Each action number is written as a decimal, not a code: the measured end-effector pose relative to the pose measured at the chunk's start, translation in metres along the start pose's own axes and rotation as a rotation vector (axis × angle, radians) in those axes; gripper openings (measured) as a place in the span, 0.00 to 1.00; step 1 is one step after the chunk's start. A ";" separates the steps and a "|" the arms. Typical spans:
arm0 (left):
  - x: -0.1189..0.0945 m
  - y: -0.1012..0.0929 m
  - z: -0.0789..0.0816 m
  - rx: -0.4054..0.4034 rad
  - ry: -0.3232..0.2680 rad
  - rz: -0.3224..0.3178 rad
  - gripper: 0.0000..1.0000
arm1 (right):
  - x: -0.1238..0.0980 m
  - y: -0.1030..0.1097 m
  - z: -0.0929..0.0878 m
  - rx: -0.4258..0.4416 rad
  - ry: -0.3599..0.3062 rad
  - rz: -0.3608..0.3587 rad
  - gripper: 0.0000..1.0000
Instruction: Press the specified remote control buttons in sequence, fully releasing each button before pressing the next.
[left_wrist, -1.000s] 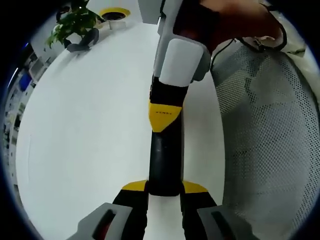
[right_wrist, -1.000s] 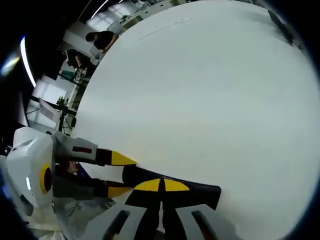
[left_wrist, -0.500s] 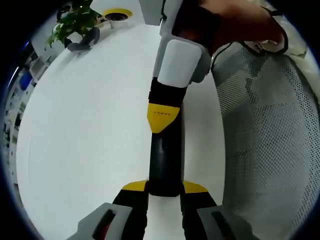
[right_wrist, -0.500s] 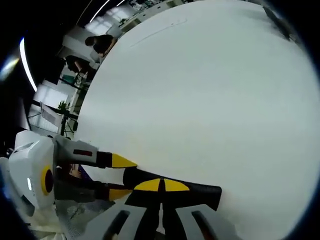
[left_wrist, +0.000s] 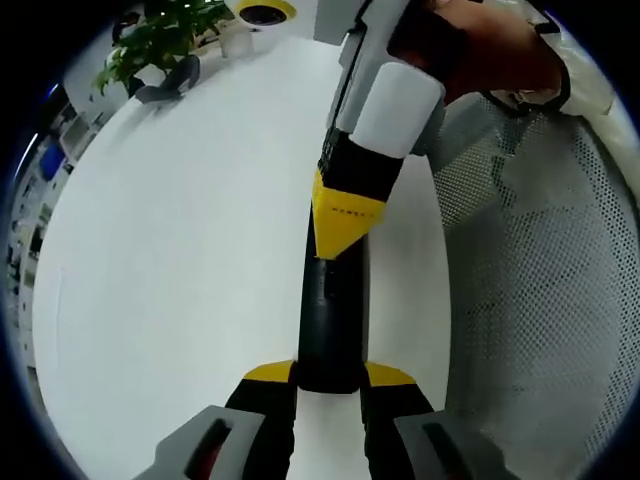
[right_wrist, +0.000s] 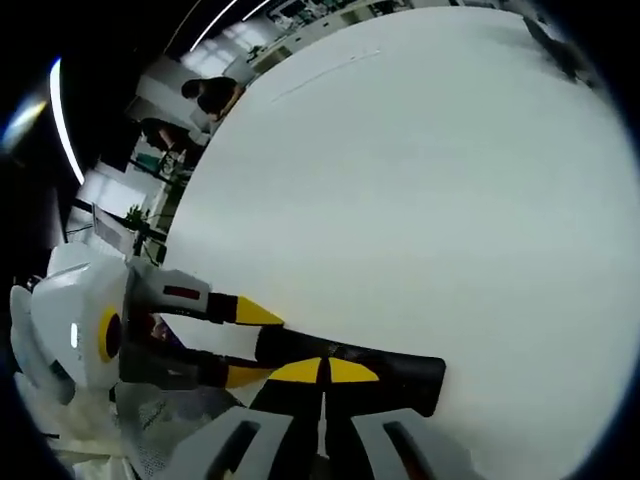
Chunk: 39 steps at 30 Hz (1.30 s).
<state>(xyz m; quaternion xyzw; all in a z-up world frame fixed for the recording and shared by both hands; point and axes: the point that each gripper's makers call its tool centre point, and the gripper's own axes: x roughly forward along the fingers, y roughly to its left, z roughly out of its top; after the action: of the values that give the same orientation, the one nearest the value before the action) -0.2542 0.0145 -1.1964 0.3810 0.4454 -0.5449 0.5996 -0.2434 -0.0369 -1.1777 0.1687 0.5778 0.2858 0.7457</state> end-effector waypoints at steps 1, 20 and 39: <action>0.000 0.000 0.000 0.000 0.000 0.000 0.23 | 0.000 0.000 -0.001 -0.007 0.002 -0.003 0.00; 0.000 0.000 0.000 -0.003 0.006 0.002 0.23 | 0.004 -0.005 -0.001 -0.022 0.010 -0.024 0.00; 0.000 0.000 0.001 -0.012 0.009 -0.007 0.23 | 0.004 -0.006 0.000 0.003 -0.006 -0.053 0.00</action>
<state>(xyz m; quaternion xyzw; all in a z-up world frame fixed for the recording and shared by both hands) -0.2538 0.0140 -1.1960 0.3783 0.4525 -0.5426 0.5981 -0.2414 -0.0395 -1.1842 0.1555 0.5804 0.2645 0.7543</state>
